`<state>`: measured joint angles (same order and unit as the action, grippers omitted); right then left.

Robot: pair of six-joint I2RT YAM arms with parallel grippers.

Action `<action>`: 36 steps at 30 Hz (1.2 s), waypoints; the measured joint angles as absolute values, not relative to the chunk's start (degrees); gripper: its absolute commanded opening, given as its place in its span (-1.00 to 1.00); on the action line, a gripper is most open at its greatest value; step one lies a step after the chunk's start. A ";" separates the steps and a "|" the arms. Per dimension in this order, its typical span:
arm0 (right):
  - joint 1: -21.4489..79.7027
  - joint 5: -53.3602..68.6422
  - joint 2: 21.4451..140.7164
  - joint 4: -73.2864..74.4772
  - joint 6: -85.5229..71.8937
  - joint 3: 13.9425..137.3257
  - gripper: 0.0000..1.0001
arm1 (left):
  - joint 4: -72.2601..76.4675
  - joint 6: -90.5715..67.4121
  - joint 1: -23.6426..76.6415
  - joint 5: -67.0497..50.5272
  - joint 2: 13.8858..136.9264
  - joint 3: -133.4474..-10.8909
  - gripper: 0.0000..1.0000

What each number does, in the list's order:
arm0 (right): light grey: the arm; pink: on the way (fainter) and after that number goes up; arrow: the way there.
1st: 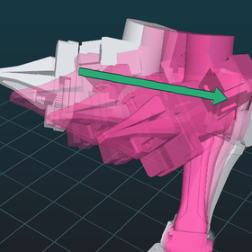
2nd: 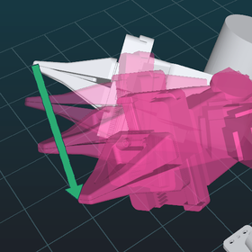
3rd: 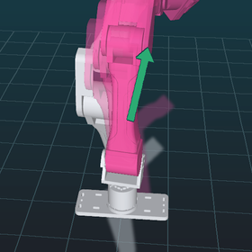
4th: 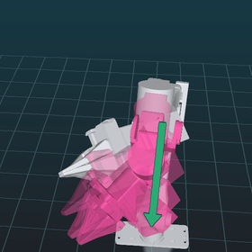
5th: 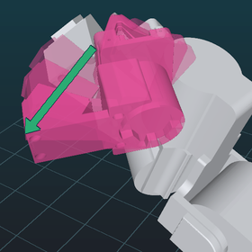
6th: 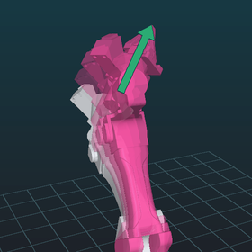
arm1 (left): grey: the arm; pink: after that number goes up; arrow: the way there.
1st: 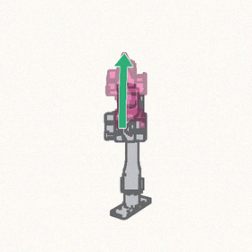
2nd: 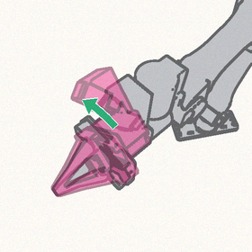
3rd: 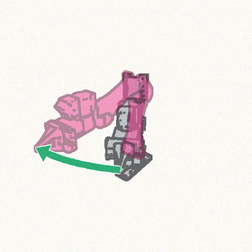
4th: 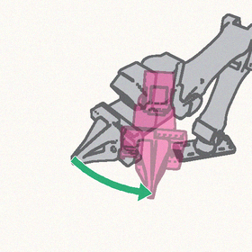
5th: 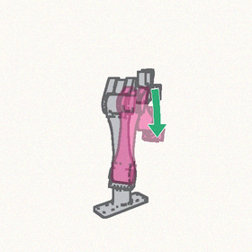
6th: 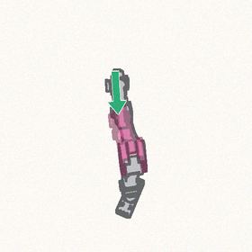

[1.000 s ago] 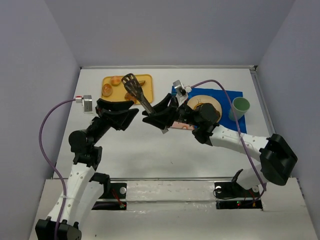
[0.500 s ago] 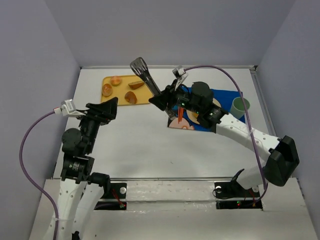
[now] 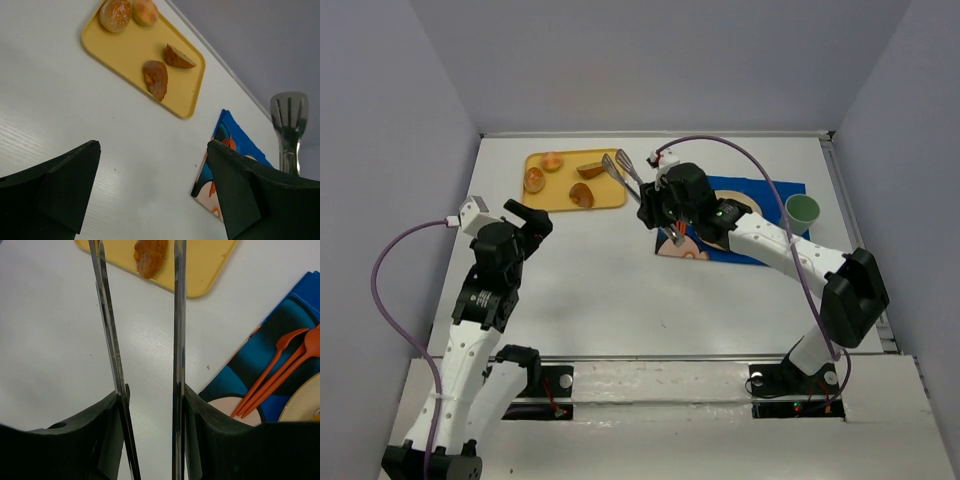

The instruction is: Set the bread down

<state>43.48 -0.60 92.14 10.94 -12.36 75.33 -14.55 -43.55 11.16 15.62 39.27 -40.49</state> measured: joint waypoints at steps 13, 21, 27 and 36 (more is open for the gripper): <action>43.48 -1.08 109.19 20.51 -7.86 94.63 0.17 | -13.06 -43.77 11.16 15.84 39.51 -38.98 0.98; 43.59 -4.91 129.91 33.71 -5.82 117.36 0.36 | -12.29 -43.70 11.14 14.72 41.23 -37.82 0.98; 44.21 -6.46 140.79 41.23 -5.34 129.12 0.38 | -11.38 -43.51 11.14 14.22 41.08 -37.80 0.98; 46.00 -5.17 141.58 44.40 -5.34 130.76 0.37 | -10.39 -43.33 11.14 13.89 41.12 -37.06 0.98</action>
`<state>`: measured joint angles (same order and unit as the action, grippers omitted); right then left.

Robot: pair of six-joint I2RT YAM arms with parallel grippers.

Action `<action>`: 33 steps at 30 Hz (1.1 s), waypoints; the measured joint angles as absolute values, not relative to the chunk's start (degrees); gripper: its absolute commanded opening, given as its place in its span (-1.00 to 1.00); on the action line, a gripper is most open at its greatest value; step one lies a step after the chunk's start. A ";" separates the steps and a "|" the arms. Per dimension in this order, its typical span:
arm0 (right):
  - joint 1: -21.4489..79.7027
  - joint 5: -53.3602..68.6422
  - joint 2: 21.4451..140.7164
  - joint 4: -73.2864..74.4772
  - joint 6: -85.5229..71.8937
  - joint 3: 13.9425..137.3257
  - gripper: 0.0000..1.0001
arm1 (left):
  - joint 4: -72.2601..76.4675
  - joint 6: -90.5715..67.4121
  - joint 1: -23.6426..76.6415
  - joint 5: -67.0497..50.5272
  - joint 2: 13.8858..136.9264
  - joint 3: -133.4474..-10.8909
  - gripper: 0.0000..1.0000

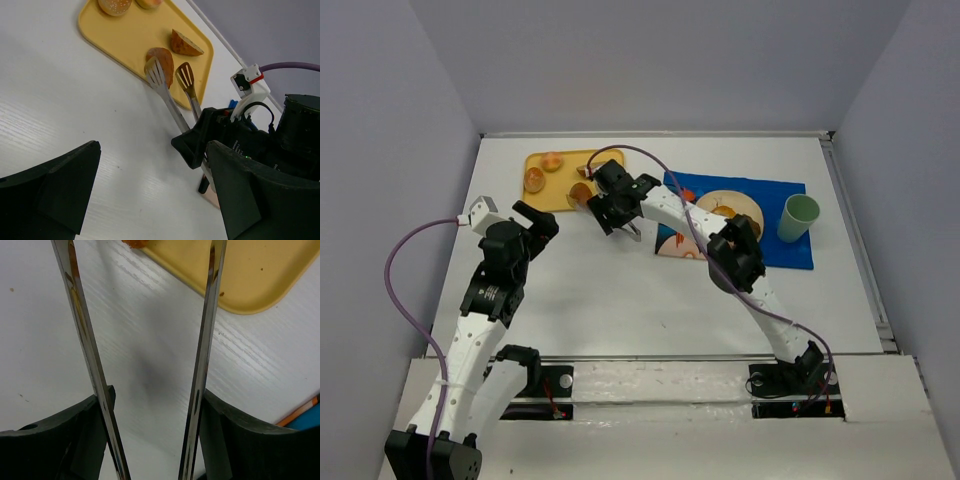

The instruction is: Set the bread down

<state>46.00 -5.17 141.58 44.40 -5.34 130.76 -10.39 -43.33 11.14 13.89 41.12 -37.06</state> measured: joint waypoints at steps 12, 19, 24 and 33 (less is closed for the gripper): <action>46.26 -6.09 141.56 44.38 -6.52 130.87 -0.38 | -10.09 -43.29 11.14 13.76 41.12 -37.06 0.98; 46.28 -8.91 135.61 40.71 -7.88 122.02 -0.59 | -10.07 -43.31 11.16 13.61 40.32 -37.06 0.98; 46.28 -12.86 120.86 34.39 -9.89 105.14 -0.60 | -9.98 -43.29 11.14 13.41 39.77 -37.06 0.98; 45.21 -26.81 86.65 26.35 -19.75 69.65 -0.58 | -9.15 -43.22 11.14 11.81 39.75 -36.36 0.98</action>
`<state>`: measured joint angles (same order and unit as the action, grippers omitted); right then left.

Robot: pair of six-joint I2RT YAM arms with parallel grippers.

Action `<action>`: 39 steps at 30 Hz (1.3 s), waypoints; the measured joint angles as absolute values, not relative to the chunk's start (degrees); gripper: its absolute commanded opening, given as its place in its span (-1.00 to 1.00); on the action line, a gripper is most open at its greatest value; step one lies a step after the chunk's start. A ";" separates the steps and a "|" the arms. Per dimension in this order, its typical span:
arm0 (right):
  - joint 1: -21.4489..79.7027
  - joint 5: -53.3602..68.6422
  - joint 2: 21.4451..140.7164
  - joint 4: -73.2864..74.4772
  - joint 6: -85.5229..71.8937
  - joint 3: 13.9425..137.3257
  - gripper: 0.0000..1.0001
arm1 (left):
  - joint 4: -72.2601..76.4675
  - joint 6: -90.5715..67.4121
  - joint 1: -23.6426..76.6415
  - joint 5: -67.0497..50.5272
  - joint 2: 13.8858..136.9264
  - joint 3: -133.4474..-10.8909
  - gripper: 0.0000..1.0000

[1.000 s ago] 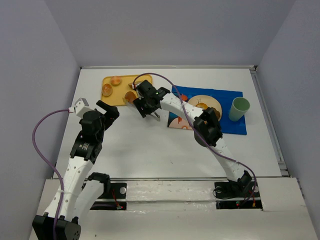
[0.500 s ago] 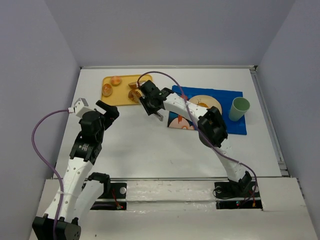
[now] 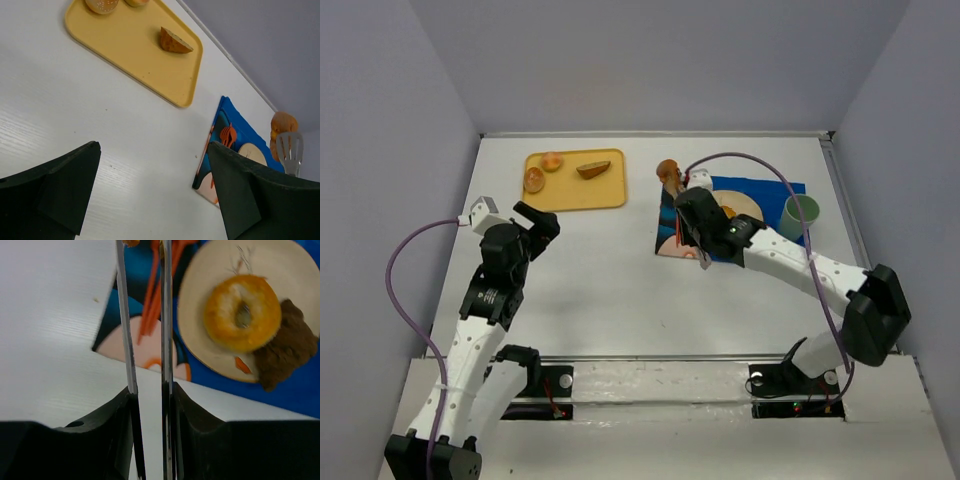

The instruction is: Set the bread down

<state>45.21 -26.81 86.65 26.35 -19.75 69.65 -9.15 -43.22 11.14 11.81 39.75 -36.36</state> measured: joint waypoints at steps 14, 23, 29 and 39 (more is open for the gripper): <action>40.12 -32.56 77.21 32.27 -30.79 52.66 0.13 | -8.80 -42.87 11.14 10.87 40.12 -36.12 0.98; 40.12 -33.08 77.76 34.11 -30.94 54.22 0.18 | -8.82 -42.87 11.16 10.72 40.29 -36.12 0.98; 40.12 -33.28 75.26 34.37 -29.06 57.52 0.15 | -8.80 -42.87 11.16 10.72 40.23 -36.12 0.98; 40.07 -24.56 71.42 27.53 -21.69 60.99 0.01 | -8.80 -42.89 11.16 10.76 40.23 -36.12 0.98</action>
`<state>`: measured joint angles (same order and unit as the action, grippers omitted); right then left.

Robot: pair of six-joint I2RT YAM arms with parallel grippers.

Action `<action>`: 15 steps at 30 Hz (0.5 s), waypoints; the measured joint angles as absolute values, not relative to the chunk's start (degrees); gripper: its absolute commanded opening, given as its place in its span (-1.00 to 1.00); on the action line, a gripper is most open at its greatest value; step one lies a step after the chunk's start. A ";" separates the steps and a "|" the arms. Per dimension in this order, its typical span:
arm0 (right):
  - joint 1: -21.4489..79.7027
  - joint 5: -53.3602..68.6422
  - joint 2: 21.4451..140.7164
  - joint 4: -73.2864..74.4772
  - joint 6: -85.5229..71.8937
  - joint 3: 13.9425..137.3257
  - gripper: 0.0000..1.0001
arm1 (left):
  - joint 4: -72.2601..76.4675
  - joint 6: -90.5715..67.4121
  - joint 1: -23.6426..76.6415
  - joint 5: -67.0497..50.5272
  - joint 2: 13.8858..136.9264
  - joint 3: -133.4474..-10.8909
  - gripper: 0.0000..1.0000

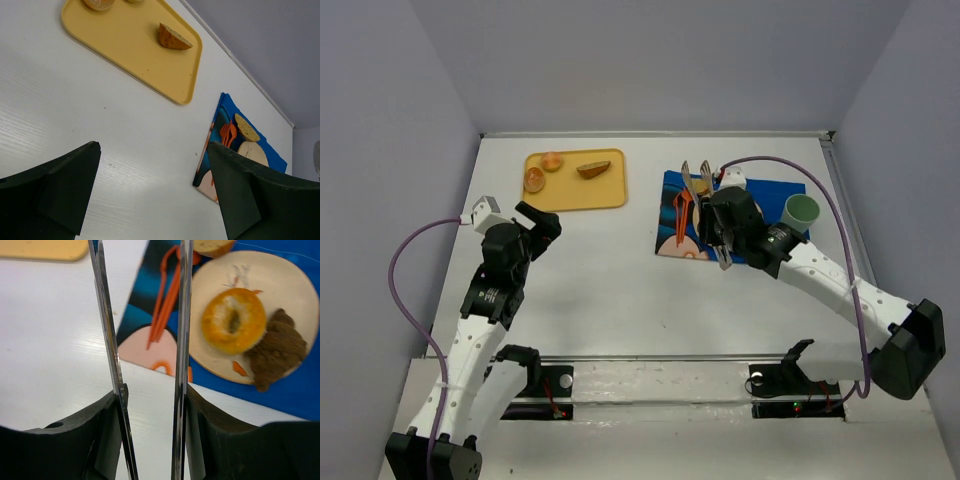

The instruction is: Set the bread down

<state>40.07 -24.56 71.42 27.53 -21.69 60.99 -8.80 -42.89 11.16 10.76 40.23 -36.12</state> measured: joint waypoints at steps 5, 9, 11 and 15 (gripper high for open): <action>43.51 -16.14 76.05 19.09 -19.46 61.04 0.01 | -8.84 -43.13 11.16 10.85 39.86 -36.12 0.98; 48.25 -13.58 85.34 15.40 -19.79 63.88 0.06 | -8.88 -44.01 11.16 11.11 38.81 -36.12 0.98; 51.27 -12.88 93.65 13.61 -20.91 68.29 0.09 | -9.15 -44.58 11.16 11.40 38.22 -36.12 0.98; 55.02 -12.64 106.83 12.29 -22.55 77.76 0.28 | -10.35 -46.09 11.16 12.29 36.69 -36.10 0.98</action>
<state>55.02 -12.64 106.83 12.29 -22.55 77.76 -10.35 -46.09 11.16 12.29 36.69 -36.10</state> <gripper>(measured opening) 0.566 0.990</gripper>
